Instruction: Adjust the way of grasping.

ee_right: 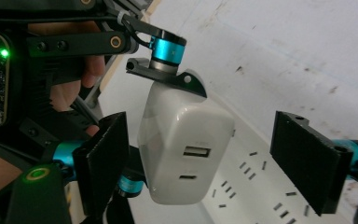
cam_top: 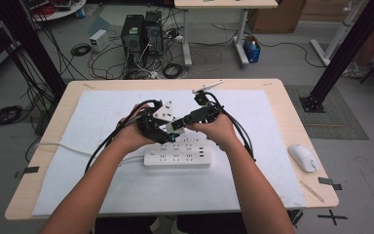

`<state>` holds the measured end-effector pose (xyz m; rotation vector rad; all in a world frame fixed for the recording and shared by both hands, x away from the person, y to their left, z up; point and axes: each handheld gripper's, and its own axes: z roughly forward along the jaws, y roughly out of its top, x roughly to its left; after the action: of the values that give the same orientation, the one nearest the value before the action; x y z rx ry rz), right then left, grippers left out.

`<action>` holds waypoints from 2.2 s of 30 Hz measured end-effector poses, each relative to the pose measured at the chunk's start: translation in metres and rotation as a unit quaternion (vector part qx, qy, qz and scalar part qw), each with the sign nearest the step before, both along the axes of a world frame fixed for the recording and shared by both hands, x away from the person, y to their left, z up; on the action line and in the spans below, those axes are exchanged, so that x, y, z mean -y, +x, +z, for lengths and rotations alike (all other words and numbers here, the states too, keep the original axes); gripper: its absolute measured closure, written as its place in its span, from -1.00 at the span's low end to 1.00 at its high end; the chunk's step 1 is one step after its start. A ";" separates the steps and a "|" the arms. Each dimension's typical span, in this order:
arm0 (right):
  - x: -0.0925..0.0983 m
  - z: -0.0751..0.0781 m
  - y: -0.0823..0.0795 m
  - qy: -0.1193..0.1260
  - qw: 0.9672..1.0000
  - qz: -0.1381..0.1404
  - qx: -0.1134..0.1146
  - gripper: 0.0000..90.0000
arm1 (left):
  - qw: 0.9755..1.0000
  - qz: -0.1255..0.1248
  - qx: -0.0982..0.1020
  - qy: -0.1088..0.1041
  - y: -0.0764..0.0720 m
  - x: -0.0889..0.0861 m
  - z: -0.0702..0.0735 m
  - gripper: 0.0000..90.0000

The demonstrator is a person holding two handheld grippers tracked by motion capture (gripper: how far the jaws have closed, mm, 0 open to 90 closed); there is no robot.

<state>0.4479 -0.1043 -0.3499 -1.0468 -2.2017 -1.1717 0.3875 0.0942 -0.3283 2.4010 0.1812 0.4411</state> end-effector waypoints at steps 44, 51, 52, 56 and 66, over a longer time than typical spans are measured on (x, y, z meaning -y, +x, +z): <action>-0.001 -0.009 0.001 0.072 0.995 -0.008 -0.067 0.32 | 1.000 0.002 0.031 0.006 -0.004 0.000 0.001 -0.05; -0.001 -0.011 0.002 0.080 0.993 -0.013 -0.083 0.38 | 0.999 0.003 0.038 0.012 -0.005 0.000 0.001 -0.06; -0.001 -0.012 0.002 0.083 0.993 -0.012 -0.083 0.38 | 0.999 0.007 0.032 0.008 -0.004 0.000 0.001 -0.06; 0.000 -0.011 0.002 0.078 0.994 -0.019 -0.079 0.39 | 0.999 0.023 0.031 0.012 -0.002 0.000 0.000 -0.19; 0.012 -0.006 0.004 0.054 0.995 -0.055 -0.056 0.39 | 0.999 0.052 0.011 0.007 0.002 -0.012 0.004 -0.38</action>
<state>0.4520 -0.1165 -0.3560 -1.1697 -1.9945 -1.2341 0.3896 0.1061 -0.3246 2.4074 0.2937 0.5181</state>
